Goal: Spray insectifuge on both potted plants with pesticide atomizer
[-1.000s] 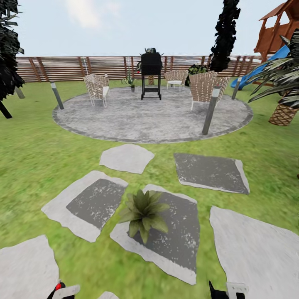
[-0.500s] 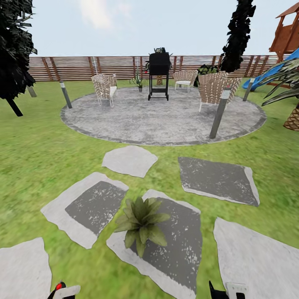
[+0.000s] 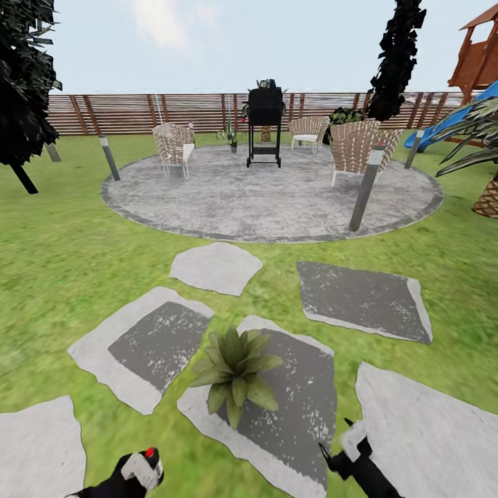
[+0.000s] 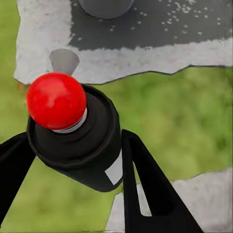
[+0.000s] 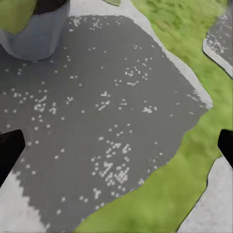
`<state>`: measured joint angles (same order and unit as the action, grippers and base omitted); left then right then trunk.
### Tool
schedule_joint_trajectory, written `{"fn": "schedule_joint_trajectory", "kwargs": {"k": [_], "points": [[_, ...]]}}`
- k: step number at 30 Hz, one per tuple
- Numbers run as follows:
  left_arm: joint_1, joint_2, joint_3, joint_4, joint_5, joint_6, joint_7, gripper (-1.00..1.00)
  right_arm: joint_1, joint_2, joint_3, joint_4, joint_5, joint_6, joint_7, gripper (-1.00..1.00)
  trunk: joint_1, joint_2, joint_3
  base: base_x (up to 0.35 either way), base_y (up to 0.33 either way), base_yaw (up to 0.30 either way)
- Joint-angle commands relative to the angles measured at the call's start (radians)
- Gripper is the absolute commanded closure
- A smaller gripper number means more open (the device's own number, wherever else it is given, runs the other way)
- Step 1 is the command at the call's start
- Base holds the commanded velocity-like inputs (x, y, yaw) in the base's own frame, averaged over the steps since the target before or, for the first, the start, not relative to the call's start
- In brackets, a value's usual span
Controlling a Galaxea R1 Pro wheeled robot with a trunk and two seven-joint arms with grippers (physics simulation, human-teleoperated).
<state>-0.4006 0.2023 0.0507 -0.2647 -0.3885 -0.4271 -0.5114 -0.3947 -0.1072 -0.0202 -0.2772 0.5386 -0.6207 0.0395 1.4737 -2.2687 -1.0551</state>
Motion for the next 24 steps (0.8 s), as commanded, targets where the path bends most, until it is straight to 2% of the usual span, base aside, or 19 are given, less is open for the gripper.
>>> {"fn": "schedule_joint_trajectory", "kwargs": {"k": [1, 3, 5, 8, 12, 15, 20, 24], "points": [[-0.02, 0.008, 0.004, 0.0, -0.029, 0.021, -0.046, 1.0, -0.001, 0.0, -0.003, -0.013, 0.032, -0.001, 0.036, -1.0, 0.0, 0.0, -0.001, 0.0, 0.0, 0.0], [-0.055, 0.016, 0.005, -0.001, -0.066, 0.059, -0.127, 1.0, -0.003, 0.001, -0.003, -0.037, 0.074, 0.021, 0.122, -1.0, 0.0, 0.0, -0.001, 0.0, 0.0, 0.0], [-0.089, 0.019, 0.005, -0.002, -0.106, 0.078, -0.199, 1.0, -0.005, 0.003, -0.003, -0.073, 0.093, 0.064, 0.212, -1.0, 0.0, 0.0, -0.001, 0.0, 0.0, 0.0], [-0.136, 0.019, 0.005, -0.001, -0.16, 0.091, -0.279, 1.0, -0.007, 0.017, -0.003, -0.143, 0.102, 0.121, 0.331, -1.0, 0.0, 0.0, -0.001, 0.0, 0.0, 0.0], [-0.182, 0.013, 0.005, -0.003, -0.207, 0.125, -0.346, 1.0, -0.008, 0.048, -0.003, -0.233, 0.107, 0.177, 0.497, -1.0, 0.0, 0.0, -0.001, 0.0, 0.0, 0.0], [-0.213, 0.007, 0.005, -0.004, -0.242, 0.163, -0.388, 1.0, -0.012, 0.068, -0.003, -0.282, 0.107, 0.229, 0.554, -1.0, 0.0, 0.0, -0.001, 0.0, 0.0, 0.0], [-0.236, 0.001, 0.006, -0.032, -0.324, 0.182, -0.456, 1.0, -0.028, 0.106, -0.002, -0.306, 0.107, 0.286, 0.58, -1.0, 0.0, 0.0, -0.001, 0.0, 0.0, 0.0], [-0.239, 0.0, 0.006, -0.045, -0.344, 0.183, -0.485, 1.0, -0.036, 0.129, -0.001, -0.309, 0.108, 0.294, 0.617, -1.0, 0.0, 0.0, -0.001, 0.0, 0.0, 0.0]]}}
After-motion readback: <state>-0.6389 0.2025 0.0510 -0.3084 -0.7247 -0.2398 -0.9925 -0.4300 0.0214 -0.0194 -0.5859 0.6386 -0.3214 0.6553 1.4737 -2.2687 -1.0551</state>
